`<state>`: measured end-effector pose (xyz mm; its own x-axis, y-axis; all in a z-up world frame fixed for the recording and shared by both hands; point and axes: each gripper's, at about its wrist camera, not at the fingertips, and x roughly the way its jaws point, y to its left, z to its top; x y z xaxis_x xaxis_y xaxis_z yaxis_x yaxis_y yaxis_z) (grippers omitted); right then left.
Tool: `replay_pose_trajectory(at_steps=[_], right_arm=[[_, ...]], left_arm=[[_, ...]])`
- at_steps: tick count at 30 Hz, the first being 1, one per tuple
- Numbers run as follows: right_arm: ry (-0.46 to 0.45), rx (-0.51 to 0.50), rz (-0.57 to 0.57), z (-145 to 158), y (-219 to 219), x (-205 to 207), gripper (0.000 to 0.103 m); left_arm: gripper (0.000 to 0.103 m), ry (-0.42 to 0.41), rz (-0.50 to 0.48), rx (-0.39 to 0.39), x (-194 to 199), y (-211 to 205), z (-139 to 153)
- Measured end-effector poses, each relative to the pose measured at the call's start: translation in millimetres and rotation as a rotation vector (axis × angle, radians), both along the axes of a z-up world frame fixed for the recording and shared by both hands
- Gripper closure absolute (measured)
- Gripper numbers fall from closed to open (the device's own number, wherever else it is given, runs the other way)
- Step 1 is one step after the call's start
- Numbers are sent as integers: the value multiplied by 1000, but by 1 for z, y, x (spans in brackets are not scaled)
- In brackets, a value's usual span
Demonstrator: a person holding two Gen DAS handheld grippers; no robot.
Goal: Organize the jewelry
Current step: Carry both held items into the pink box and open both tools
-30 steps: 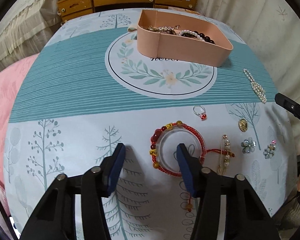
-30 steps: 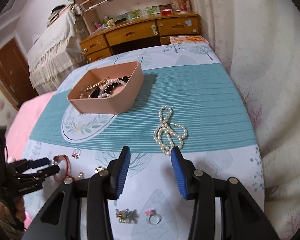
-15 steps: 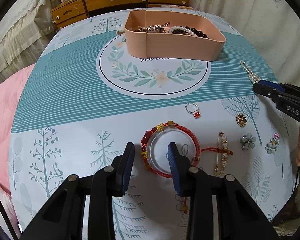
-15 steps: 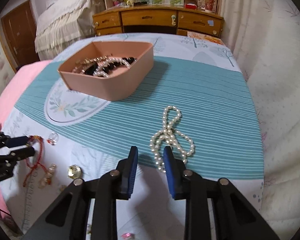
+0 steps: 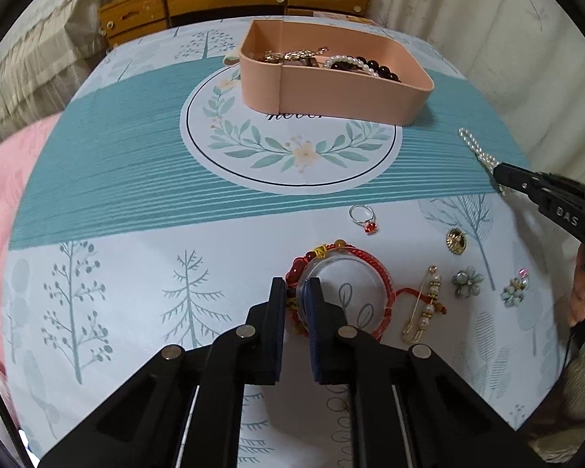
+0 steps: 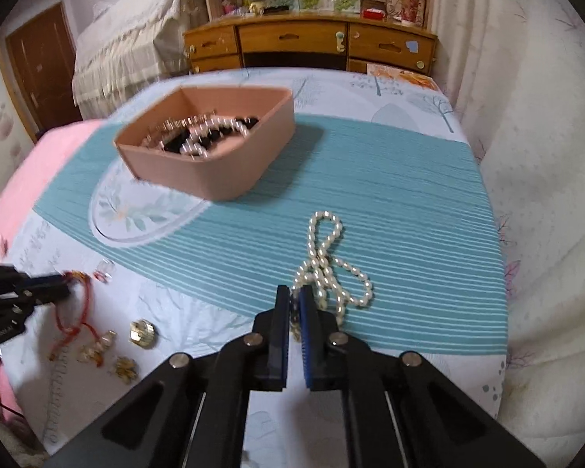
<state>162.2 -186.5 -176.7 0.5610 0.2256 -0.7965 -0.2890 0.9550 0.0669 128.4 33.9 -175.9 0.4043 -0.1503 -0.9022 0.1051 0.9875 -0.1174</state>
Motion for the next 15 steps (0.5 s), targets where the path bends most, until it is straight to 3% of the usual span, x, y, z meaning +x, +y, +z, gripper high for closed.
replay_pose_trajectory(at_steps=[7,15], right_arm=[[-102,114,-8,49,-1,-14,98],[-241,219,-19,115,4,-14,98]], left_arm=[[95,-37,11,-28,-4,3,19],[95,-185,14,-23,3,7,82]])
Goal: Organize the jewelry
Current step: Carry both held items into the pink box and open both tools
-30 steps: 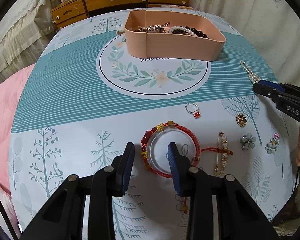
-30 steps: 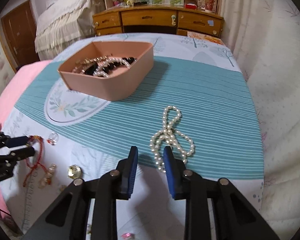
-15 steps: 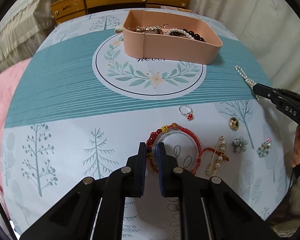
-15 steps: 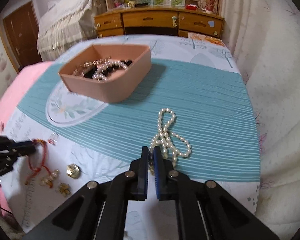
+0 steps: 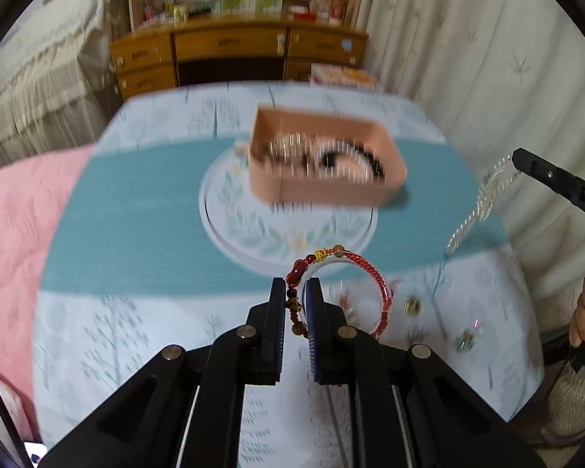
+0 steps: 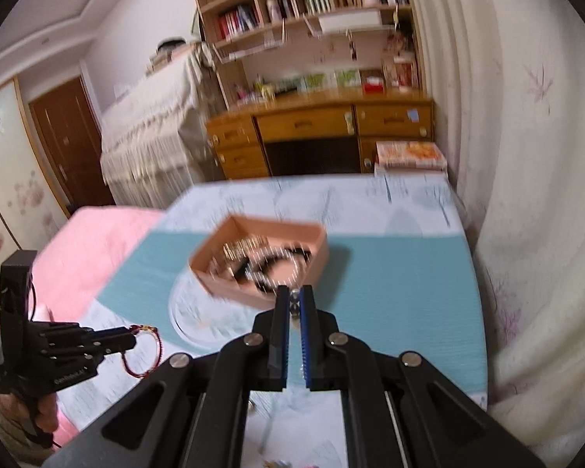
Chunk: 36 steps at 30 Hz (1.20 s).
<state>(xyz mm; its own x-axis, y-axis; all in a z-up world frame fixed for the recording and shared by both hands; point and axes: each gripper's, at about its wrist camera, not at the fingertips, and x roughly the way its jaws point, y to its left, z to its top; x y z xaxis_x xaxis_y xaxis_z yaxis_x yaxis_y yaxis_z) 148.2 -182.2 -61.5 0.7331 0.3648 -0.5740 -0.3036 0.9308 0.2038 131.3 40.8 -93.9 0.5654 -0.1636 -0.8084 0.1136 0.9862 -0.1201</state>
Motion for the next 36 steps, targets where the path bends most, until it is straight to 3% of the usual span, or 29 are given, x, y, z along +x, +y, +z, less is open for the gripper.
replay_pose_trajectory(at_steps=[8,15,25,32,34,36], right_arm=[[-90,54,-15,42,15,18,98],[-155,108,-49,64,26,39,98],[-124,144,-43,45,48,85,98],[-32,123,-38,10,60,109,98],[12,116,-40,0,61,113,98],[43,105,-44,-10,62,118,97]], left_arm=[[95,-153,7,21,36,1,66],[95,-188,13,24,82,-6,83],[95,-103,24,36,139,-28,32],[95,-28,3,29,163,-36,-10],[90,-16,-4,37,165,-37,-17],[74,-9,1,37,166,-35,-23]])
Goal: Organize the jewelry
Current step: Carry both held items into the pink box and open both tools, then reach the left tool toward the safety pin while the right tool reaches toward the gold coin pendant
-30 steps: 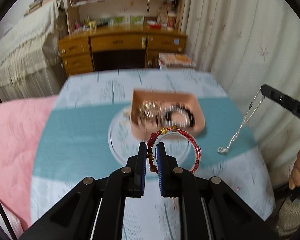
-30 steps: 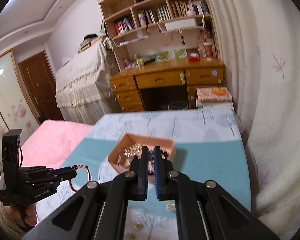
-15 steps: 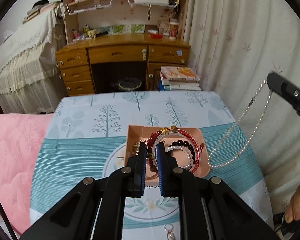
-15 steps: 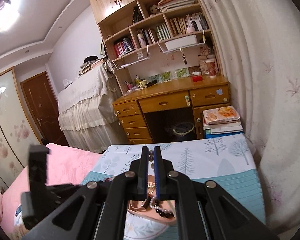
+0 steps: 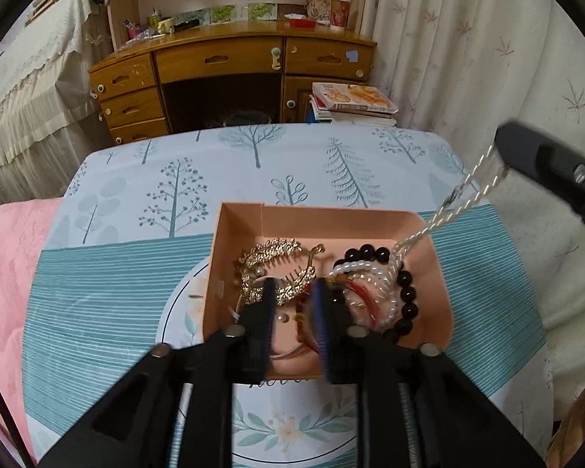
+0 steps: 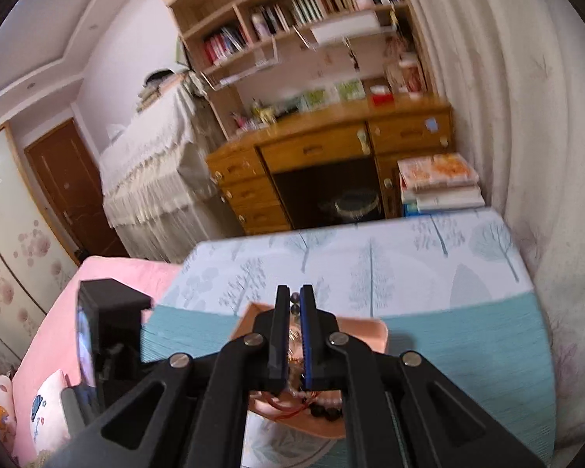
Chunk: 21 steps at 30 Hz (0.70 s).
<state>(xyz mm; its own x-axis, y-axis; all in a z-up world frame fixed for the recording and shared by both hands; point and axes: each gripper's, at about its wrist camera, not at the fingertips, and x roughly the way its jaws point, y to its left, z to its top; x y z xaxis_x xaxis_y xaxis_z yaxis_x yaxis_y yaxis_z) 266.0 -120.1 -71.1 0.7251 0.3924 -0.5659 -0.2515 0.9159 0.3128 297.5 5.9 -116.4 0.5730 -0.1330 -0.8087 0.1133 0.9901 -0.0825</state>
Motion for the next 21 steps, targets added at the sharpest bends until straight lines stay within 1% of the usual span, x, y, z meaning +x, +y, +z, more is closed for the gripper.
replay_pose_trajectory(at_steps=[2,3,4,8,11,14,18,21], right_arm=[[20,-9,0,-7,1,2,97],[24,-8,3,-10,1,2,97],[32,-7,7,-13,2,1,97],[47,-19,16,-21,5,-3,97],[63,-21,35,-27,9,-10,97],[71,-25,50,-29,11,-20,97],[72,-24,70,-28,12,-39,97],[67,-35,77,-26,11,-55,97]], left_arm=[[64,-11,16,-6,-2,5,0],[61,-19,24,-7,-3,7,1],[60,-32,34,-7,-5,10,3],[45,-68,70,-12,-14,20,12],[44,-95,76,-16,-25,24,21],[43,-104,79,-22,-36,27,28],[35,-126,71,-46,-55,29,40],[35,-148,63,-55,-70,29,50]])
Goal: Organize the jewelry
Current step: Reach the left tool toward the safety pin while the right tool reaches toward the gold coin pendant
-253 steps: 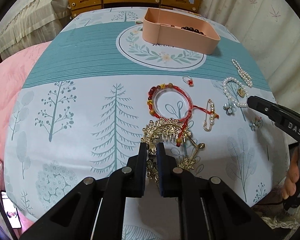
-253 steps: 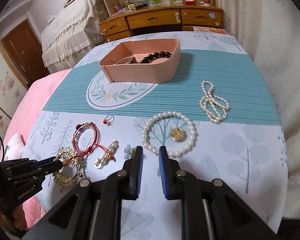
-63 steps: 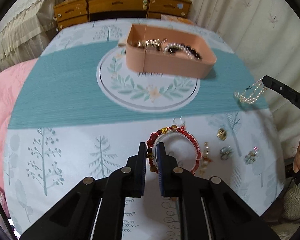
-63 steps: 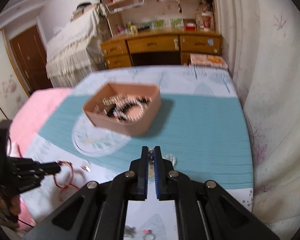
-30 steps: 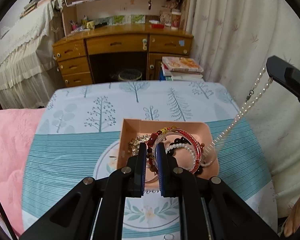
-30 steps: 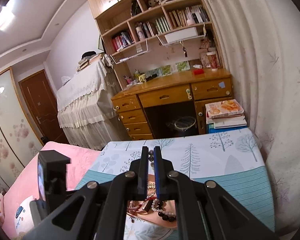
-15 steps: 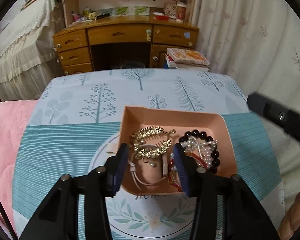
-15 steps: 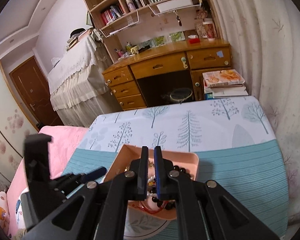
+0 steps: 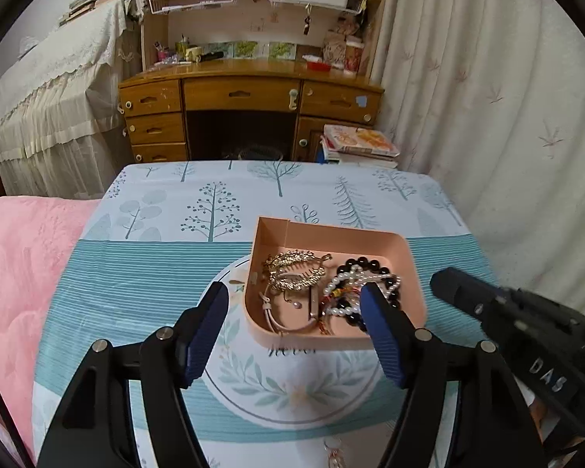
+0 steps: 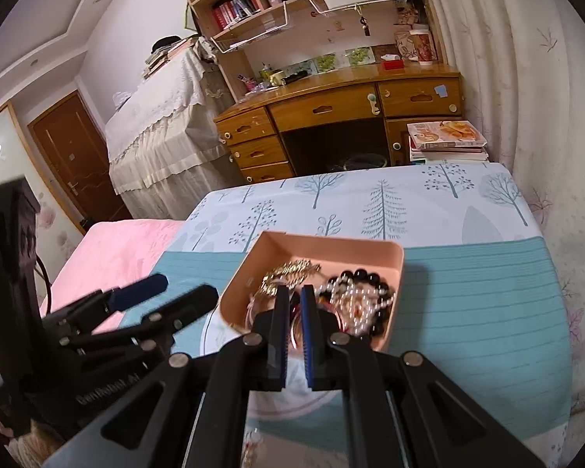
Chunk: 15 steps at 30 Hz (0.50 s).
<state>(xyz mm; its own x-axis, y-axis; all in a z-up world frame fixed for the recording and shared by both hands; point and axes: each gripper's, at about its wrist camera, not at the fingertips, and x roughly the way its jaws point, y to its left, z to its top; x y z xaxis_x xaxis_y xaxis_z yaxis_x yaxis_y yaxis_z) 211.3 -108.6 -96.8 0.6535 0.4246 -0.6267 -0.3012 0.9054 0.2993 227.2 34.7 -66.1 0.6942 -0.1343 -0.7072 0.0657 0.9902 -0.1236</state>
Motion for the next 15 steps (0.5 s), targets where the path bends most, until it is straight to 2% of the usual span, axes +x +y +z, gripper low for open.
replay_pose_trajectory(at_steps=[5,15], right_arm=[[-17,-7,8,6,-6,-32,97],[-44,-25,-20,8,-28,-91,97]], left_arm=[[28,-35,-15,4,-30,-2,14],[28,-41,-41,-2,-86,-8,17]])
